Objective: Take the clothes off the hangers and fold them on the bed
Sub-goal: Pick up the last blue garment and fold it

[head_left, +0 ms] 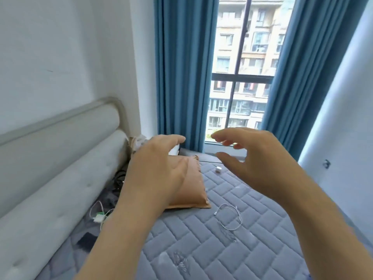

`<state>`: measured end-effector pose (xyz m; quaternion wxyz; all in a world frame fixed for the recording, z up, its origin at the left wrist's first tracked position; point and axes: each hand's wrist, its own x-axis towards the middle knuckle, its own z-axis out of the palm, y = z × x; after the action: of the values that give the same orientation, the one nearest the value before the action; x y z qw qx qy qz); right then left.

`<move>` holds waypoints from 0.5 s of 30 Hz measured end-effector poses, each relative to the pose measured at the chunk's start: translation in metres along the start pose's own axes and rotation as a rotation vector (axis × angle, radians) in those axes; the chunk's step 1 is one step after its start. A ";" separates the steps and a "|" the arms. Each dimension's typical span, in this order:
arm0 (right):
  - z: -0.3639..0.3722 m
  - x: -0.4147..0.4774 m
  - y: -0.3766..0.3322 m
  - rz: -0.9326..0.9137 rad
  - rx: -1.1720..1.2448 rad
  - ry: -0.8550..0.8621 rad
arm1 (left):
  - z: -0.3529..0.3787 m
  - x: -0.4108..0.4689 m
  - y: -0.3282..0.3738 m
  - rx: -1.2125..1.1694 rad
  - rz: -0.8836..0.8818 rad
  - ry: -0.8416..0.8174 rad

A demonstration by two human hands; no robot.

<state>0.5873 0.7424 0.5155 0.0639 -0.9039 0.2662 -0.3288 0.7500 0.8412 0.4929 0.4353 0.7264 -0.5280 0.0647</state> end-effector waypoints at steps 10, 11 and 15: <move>-0.064 -0.142 0.140 0.360 -0.049 0.004 | 0.151 -0.042 0.105 -0.078 0.178 -0.295; -0.073 -0.159 0.159 0.384 -0.052 -0.011 | 0.172 -0.051 0.119 -0.087 0.176 -0.328; -0.117 -0.228 0.242 0.492 -0.088 -0.082 | 0.261 -0.091 0.180 -0.131 0.137 -0.432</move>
<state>0.2610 0.6629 0.4085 0.1131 -0.8264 0.4895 -0.2545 0.4669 0.7114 0.3843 0.3530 0.6560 -0.6600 -0.0970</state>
